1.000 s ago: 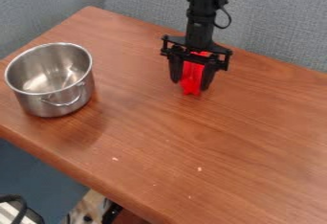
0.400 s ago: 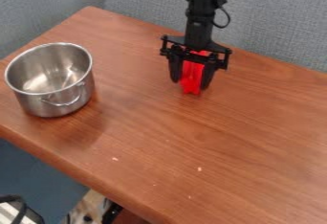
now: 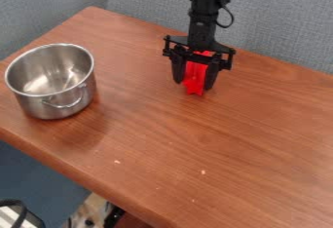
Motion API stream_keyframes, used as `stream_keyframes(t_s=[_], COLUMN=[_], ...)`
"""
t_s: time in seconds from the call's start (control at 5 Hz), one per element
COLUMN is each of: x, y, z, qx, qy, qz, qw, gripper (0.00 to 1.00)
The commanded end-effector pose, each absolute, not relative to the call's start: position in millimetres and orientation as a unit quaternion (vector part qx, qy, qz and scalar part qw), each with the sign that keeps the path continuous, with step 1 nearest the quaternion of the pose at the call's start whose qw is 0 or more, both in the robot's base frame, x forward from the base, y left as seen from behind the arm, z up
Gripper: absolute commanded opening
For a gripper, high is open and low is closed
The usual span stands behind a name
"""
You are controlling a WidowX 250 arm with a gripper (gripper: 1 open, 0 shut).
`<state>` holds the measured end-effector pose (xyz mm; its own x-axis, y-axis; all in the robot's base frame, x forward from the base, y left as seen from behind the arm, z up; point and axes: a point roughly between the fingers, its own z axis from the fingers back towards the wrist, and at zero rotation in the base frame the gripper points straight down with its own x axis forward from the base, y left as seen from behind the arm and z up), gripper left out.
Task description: Put the red object in the metal pot
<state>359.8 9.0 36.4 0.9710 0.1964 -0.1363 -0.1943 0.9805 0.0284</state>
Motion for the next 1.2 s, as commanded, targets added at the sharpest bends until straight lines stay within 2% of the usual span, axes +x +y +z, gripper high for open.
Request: stream_keyframes(t_s=[0.0, 1.0], x=[362.5, 363.9], y=[18.6, 22.2], z=[39.5, 38.7], qx=[0.007, 0.005], qy=[0.062, 0.063], qz=[0.111, 0.123], qw=[0.992, 0.99], gripper=[0.0, 0.0])
